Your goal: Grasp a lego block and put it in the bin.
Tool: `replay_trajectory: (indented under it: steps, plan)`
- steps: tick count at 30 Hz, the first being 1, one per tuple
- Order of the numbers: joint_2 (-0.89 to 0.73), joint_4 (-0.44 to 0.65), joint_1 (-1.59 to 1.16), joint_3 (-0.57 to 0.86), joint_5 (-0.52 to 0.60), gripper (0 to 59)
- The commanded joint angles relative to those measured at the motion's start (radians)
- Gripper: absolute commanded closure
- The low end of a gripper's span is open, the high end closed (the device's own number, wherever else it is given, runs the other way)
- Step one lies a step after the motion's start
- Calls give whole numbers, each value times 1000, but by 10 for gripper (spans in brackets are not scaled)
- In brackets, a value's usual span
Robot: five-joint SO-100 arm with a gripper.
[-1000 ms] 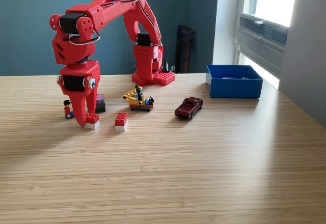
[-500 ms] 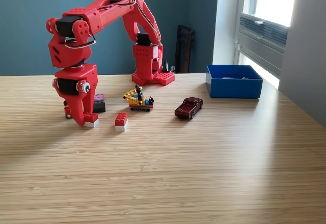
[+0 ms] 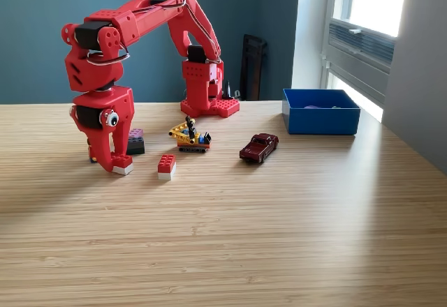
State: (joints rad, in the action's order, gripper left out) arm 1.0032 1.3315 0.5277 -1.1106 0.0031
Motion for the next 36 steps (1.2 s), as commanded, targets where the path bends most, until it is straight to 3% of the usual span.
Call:
replay_trajectory:
  steps: [1, 10, 19, 27, 36]
  plan:
    - [233, 18, -48, 44, 14, 586]
    - [500, 137, -232, -40, 48, 586]
    - [686, 249, -609, -183, 144, 586]
    - [723, 249, -1023, -330, 259, 586]
    - [723, 249, -1424, -359, 347, 586]
